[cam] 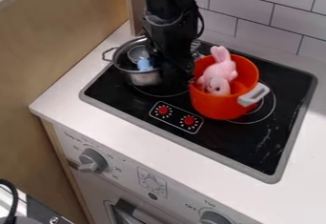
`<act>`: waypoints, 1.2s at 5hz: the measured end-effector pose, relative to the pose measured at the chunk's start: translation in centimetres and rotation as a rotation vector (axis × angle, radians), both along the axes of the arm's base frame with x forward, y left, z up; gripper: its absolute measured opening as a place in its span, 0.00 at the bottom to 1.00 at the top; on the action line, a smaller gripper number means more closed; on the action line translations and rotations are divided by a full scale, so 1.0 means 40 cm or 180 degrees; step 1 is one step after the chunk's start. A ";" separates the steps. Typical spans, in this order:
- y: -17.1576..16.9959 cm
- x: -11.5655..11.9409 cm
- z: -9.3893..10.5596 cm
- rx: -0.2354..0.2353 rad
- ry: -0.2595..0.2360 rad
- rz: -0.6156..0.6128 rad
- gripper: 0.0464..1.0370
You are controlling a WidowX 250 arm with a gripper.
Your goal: Put the silver pot on the left burner
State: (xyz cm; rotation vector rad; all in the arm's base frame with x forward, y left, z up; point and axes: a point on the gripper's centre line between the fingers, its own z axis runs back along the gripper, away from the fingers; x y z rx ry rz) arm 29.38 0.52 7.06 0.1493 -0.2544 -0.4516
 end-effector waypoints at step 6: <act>-0.011 -0.032 0.129 0.0041 0.0341 0.0062 0.96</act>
